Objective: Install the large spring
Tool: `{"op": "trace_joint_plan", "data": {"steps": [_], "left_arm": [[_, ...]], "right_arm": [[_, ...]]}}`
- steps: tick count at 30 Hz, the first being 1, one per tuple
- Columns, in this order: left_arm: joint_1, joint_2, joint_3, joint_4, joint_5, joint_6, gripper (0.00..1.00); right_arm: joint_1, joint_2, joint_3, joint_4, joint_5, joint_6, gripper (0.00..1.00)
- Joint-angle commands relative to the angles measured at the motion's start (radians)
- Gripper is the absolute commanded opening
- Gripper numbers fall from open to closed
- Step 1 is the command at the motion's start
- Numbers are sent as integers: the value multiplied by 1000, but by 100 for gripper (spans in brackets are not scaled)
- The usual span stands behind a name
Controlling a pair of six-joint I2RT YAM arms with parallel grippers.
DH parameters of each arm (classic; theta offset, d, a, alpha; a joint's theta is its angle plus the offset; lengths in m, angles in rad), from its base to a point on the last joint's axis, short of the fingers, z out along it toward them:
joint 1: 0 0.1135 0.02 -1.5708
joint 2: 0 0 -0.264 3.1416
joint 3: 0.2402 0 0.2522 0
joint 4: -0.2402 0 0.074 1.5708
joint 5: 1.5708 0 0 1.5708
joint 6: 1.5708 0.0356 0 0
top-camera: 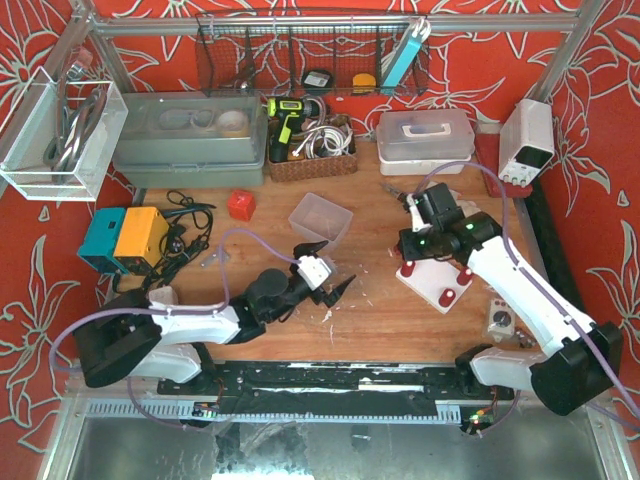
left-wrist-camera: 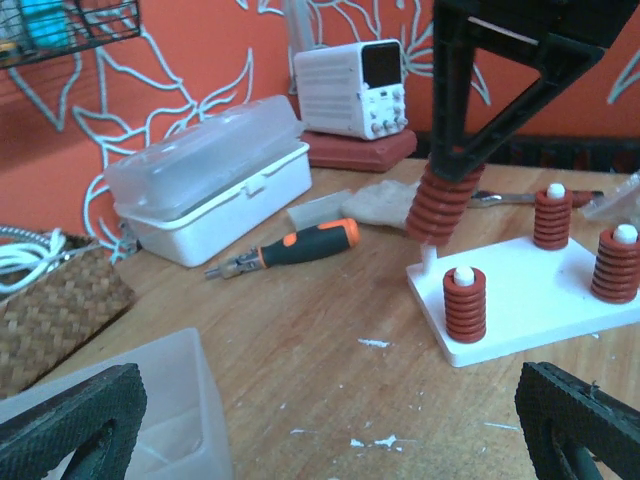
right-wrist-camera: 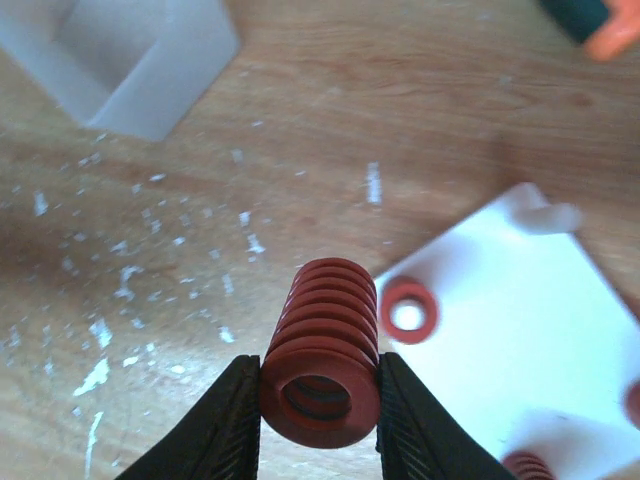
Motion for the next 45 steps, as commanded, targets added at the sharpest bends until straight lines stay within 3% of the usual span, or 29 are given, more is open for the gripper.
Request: {"op": "trace_joint_plan", "data": {"steps": [1,14,45], "left_arm": [[-8,-77,-61,5,-53,-116,100],[-17,-148,-157,62,-13,-85,100],[-27,-184,-164,39,-49,-65,100]], "right_arm": [[-81,-24,60,-95,95,-42,0],[-283,171,170,-119,32,-82,0],[-329,348,137,-24,-6,-97,0]]}}
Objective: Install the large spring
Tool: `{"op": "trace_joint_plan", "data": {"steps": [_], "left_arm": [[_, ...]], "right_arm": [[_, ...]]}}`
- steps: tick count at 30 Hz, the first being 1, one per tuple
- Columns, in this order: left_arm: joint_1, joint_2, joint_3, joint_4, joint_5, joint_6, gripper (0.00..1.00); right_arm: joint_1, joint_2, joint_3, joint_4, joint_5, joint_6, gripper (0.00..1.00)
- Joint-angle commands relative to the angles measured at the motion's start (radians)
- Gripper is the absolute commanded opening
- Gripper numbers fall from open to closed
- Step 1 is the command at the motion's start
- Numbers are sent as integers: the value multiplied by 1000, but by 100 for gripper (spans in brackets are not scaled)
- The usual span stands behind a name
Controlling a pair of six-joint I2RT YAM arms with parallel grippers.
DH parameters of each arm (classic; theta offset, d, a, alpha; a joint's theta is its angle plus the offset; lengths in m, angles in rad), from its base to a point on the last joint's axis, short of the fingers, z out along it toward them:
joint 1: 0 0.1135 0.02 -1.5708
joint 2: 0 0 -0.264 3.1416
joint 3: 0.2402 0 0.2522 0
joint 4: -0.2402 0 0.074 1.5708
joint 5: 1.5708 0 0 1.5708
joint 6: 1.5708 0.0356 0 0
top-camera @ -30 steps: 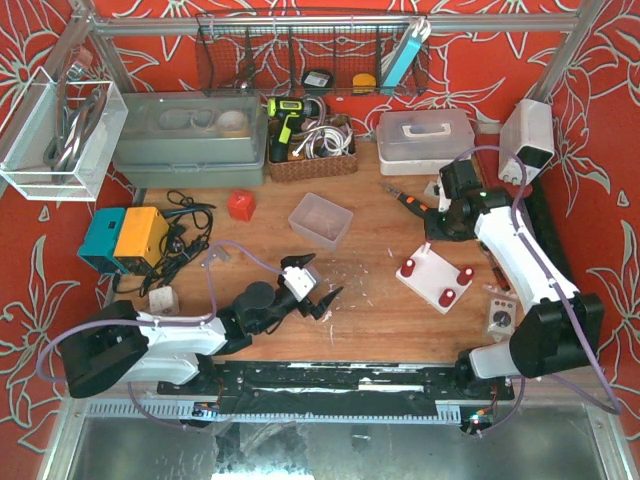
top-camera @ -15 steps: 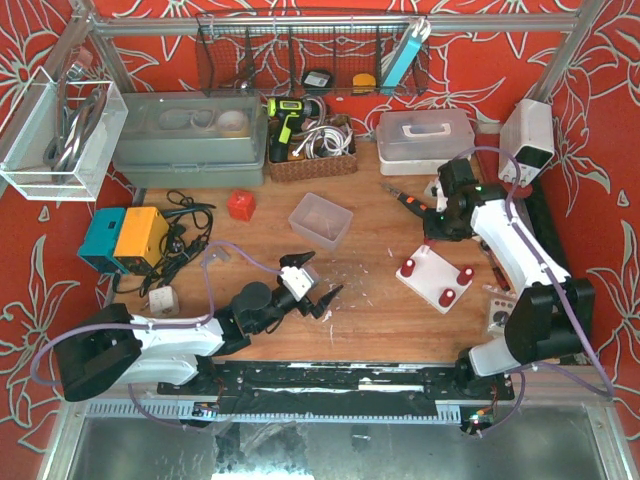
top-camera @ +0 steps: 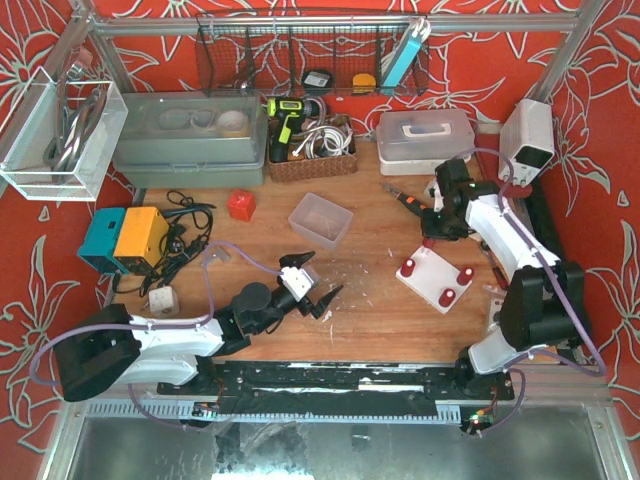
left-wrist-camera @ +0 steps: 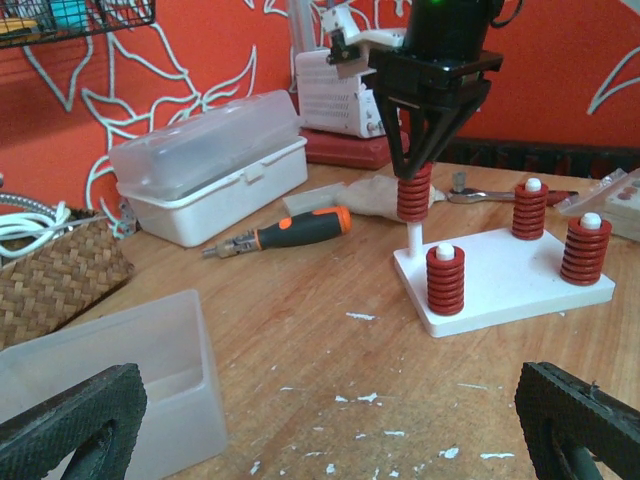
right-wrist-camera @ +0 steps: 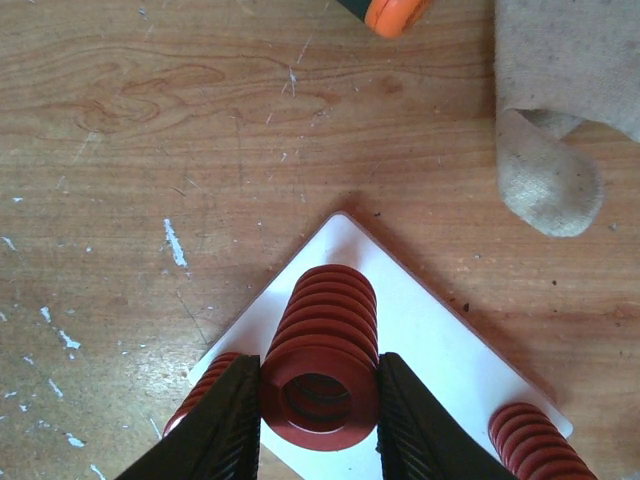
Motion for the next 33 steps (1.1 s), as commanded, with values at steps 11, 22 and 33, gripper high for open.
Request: {"op": "trace_joint_plan", "data": {"steps": [11,22,33], "left_arm": [[-8,7,-4,27,-56,24,100],[-6,28,90,-154,-209,-1,100],[323,19,179,-248,-259,-114,100]], "right_arm": [[-16,88,-21,66,-9,2,33],[-17,-85,21,78,81,36,59],[-17,-485,-404,798,447,-168,99]]}}
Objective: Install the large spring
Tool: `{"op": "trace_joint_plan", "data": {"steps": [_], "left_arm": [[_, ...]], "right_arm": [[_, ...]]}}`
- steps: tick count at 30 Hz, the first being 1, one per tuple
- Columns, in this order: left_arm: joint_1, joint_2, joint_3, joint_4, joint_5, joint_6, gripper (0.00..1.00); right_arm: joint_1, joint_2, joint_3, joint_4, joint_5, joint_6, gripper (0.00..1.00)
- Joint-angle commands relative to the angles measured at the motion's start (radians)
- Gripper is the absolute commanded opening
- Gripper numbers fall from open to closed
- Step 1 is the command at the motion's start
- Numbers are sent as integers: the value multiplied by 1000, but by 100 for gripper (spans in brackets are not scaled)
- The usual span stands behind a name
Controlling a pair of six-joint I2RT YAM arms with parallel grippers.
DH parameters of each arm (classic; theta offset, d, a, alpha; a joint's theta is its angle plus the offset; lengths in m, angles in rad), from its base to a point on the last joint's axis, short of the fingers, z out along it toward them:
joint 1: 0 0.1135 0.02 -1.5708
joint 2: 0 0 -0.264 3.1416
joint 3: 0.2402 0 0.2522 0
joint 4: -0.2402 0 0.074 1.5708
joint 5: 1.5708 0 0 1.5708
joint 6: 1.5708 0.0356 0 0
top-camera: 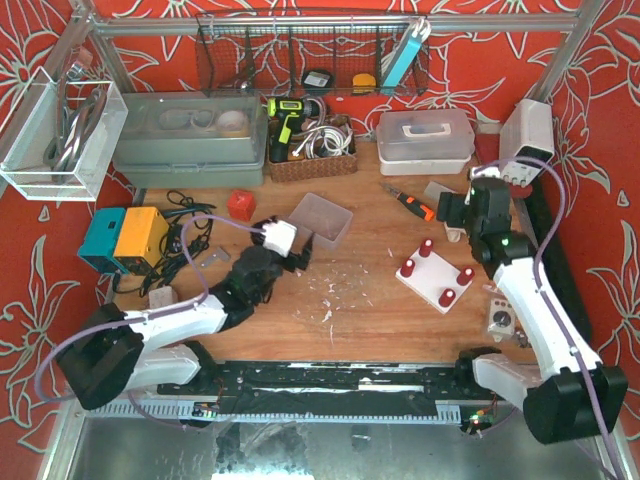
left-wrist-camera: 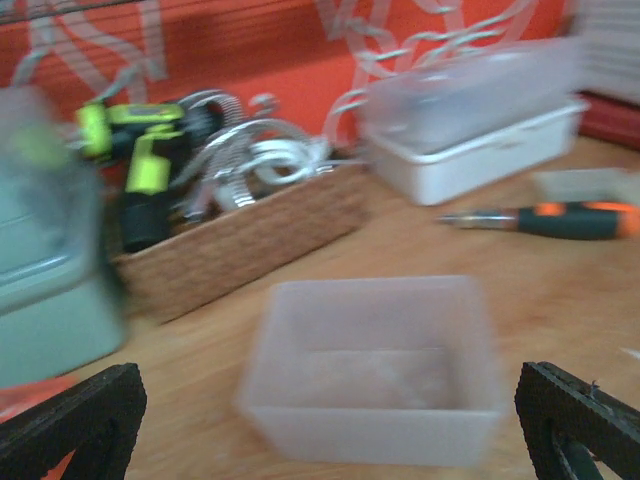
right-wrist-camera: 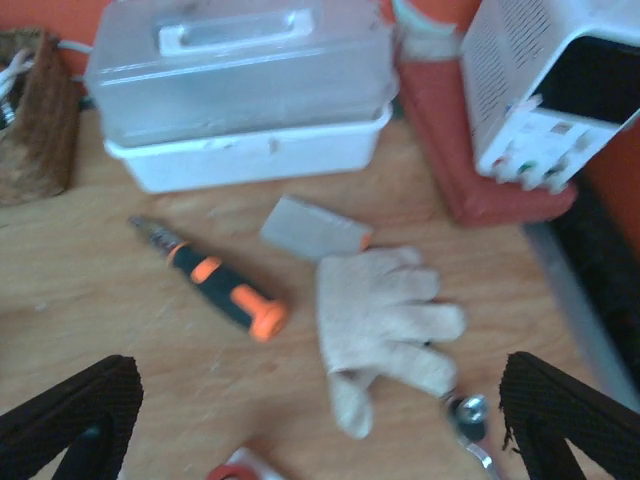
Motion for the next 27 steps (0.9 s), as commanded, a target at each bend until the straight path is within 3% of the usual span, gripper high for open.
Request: {"op": "trace_joint_plan", "data": {"steps": [1,3,6,12,16,20,25,27], "left_arm": [[183,-18,-26,13,-10,-67,100],[268,-17,-53,36,7,-63,100],[371,12,-85,54,11,-57,100],[513,104,-199,258,86,-33,100],[569,170,-239,406,153,-36,100],[596,185,-260,452,166,-61,100],[627,263,-345,672,211,-78,100],[630,238,-328,593,223,-85,100]], "right_arm": [[-4,-85,-242,442,195,-172,99],[-3,-110,-378,643,196,-272,99],[-3,-89,-509,807,216,-348,99],[-5,93,-581,946,131,-408,99],[-9,113,-579,987,81,-410,99],[-13,112,-571,859,39,-343,99],[-13,158,-665,1056,38,-342,99],[-13,157,-710,1171,33,-343,99]]}}
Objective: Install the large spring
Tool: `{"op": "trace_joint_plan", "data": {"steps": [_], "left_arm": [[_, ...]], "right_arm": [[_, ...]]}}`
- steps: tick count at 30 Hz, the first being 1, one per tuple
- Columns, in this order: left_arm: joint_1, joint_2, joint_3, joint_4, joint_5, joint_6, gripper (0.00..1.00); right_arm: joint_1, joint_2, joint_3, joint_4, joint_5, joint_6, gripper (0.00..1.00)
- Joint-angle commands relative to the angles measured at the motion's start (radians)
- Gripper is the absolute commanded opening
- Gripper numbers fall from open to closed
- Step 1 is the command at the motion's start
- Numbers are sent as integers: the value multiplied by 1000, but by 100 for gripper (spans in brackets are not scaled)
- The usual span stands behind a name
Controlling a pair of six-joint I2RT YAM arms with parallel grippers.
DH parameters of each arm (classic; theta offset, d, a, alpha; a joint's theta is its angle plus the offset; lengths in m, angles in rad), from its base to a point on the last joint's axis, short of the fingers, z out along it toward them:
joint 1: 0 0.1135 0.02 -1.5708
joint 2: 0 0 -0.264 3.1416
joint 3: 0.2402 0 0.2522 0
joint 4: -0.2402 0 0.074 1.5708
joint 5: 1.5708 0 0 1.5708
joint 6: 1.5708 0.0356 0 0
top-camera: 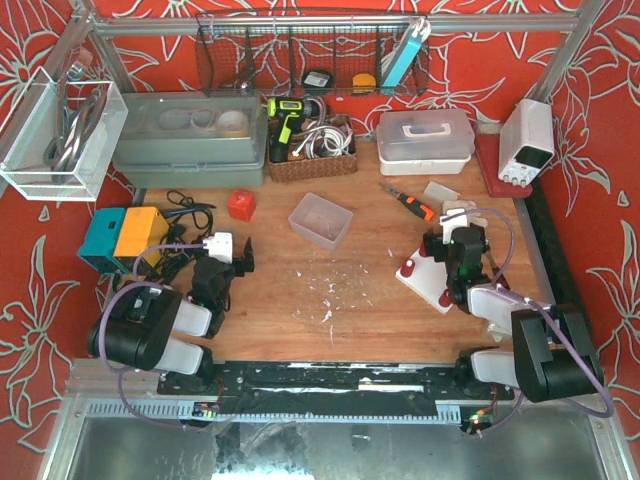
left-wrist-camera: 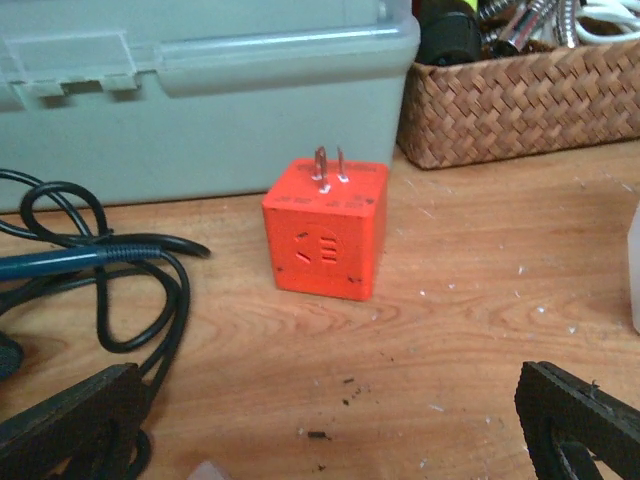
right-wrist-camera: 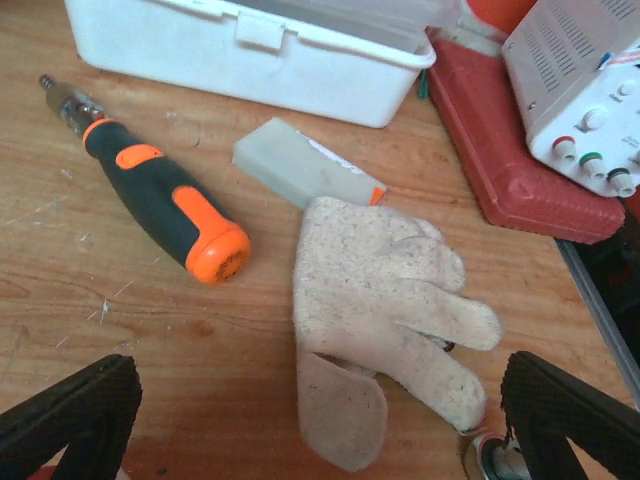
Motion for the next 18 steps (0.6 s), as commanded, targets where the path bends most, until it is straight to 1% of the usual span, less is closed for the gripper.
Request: {"op": "trace_joint_plan", "data": {"steps": [1,2,5,10,12,14,16,18], "left_arm": [[15,16,7,90,47,-17,100],[18,29,4,114,50,-17,100],[37,19,27,47,56,-40,100],[42,21,27,52,59,-43,100],[42,20,26,51,59,-43,100],[42,19,26,51,59,-43,100],[42,19,26,51,59,-43,100],[43,19,26,51,59,-43,100]], "right_arm": [[-8,14,-85,224,2,21,99],[-9,23,-96,247,17,31,99],[-11,73,-107,304,-2,25,99],[-20,155,-130,421,44,54,99],[-27,144,-127,393,40,63,99],[-42,150,-133,416,53,89,99],[-65,139,-118,363,93,132,99],[-67,143,-119,373,94,132,99]]}}
